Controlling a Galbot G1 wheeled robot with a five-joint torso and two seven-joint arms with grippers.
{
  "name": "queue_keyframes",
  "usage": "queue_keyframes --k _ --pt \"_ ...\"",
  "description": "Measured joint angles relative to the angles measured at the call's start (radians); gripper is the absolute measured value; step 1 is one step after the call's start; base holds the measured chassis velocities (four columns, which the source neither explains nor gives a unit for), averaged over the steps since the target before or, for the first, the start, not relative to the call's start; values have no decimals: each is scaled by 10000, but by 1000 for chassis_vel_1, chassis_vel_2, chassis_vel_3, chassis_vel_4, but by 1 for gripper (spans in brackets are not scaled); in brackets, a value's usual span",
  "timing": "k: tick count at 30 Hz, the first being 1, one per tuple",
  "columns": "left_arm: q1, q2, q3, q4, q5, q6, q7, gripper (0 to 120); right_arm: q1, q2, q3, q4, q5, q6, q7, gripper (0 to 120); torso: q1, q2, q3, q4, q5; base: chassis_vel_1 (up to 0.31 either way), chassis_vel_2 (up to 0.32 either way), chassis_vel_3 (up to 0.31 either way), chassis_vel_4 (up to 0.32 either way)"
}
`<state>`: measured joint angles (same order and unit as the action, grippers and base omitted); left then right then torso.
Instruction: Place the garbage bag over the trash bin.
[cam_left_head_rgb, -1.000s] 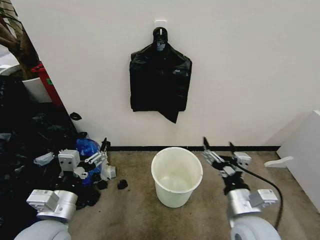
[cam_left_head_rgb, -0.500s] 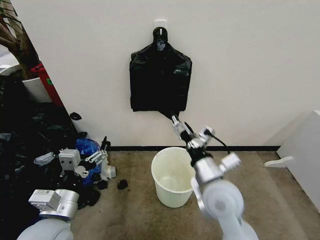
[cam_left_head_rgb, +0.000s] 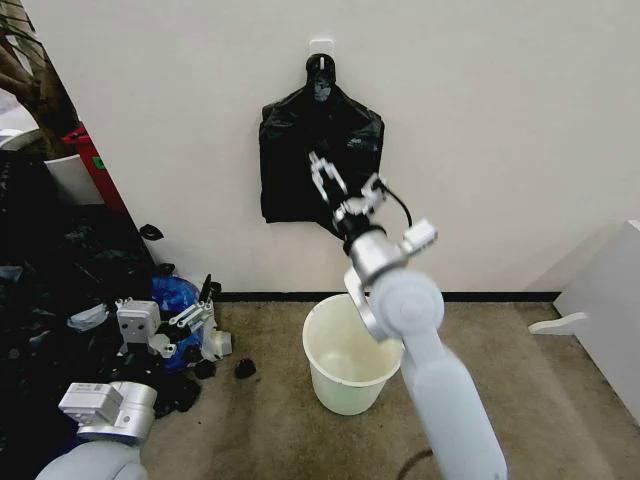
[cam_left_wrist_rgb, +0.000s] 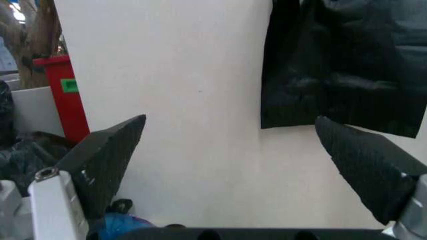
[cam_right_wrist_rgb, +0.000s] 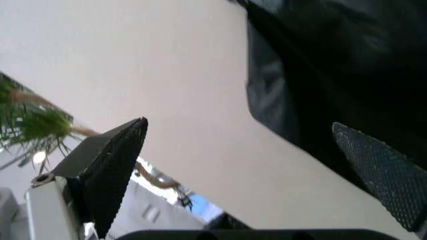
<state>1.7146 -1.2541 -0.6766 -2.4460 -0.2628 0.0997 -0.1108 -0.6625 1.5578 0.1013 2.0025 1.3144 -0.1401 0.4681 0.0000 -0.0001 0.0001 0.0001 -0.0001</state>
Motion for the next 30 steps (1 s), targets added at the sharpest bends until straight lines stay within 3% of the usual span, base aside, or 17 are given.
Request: queue_keyframes --k 11,30 --pt "-10 -201 15 -67 157 -49 110 100 2214 179 -19 -2010 398 420 586 100 0 0 0 -1 0 0 0 0 0" --pt "50 -285 21 -209 264 -129 113 100 3877 515 304 -4126 104 556 568 100 0 0 -1 -1 1 0 0 0 0"
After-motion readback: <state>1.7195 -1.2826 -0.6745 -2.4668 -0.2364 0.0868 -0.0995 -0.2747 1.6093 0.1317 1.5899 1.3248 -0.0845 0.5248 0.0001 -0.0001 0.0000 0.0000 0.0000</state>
